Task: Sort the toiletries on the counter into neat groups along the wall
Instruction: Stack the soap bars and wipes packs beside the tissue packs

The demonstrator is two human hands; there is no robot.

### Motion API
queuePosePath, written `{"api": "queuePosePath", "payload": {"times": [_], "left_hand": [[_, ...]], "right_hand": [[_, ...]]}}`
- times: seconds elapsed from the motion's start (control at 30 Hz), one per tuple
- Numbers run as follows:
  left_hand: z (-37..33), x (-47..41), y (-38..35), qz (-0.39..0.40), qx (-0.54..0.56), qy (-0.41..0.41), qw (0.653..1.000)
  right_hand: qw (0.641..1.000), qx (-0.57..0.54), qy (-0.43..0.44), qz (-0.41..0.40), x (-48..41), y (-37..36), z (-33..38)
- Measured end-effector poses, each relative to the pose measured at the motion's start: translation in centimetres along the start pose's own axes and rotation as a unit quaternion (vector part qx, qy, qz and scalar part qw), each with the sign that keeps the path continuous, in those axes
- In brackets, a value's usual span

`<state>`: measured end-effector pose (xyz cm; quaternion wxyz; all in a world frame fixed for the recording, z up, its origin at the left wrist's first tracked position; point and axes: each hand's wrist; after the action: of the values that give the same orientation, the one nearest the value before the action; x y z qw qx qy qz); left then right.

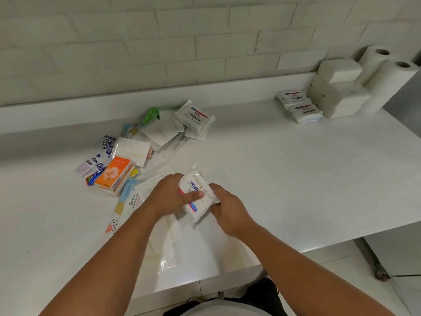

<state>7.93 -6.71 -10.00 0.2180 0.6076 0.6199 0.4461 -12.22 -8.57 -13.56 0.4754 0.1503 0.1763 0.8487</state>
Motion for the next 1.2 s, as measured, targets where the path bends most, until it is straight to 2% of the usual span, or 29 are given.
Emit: {"api": "queuePosePath", "payload": {"times": [0.07,0.13,0.23,0.3,0.57,0.73,0.9,1.07,1.2], "left_hand": [[-0.8,0.0,0.1,-0.026,0.063,0.019,0.998],[-2.1,-0.1,0.2,-0.049,0.123,0.043,0.990],[-3.8,-0.4,-0.3,-0.070,0.218,0.073,0.971],[-4.8,-0.7,-0.7,-0.070,0.248,0.074,0.963],[-9.0,-2.9,-2.0,-0.029,0.242,0.060,0.968],[-12.5,-4.6,-1.5,-0.025,0.174,0.002,0.984],[-16.8,-6.9,-1.3,0.002,0.103,-0.044,0.994],[-21.2,-9.4,-2.1,0.070,0.156,-0.076,0.982],[-24.7,-11.9,-2.9,0.089,0.173,-0.065,0.979]], "right_hand": [[0.995,-0.092,-0.025,-0.013,-0.1,0.7,0.1],[0.976,-0.199,-0.074,-0.054,-0.4,1.5,0.3],[0.901,-0.398,-0.142,-0.096,-0.8,3.1,0.8],[0.875,-0.455,-0.144,-0.080,-0.8,4.2,1.2],[0.874,-0.462,-0.138,-0.052,-1.0,8.3,0.0],[0.924,-0.372,-0.090,-0.028,-2.0,13.4,-1.4],[0.940,-0.333,-0.072,-0.014,-3.2,19.4,-1.8],[0.939,-0.335,-0.078,0.018,-5.4,24.7,-3.2],[0.929,-0.355,-0.104,-0.006,-7.4,28.7,-4.7]]}}
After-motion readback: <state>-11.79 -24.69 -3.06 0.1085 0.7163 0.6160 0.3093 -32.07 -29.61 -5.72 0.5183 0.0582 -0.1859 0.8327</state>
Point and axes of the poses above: each hand's wrist, its own x-axis away from the middle knuckle, its own y-axis out of the back of the hand, z = x × y, and after that the axes turned 12 degrees about -x, right-handed
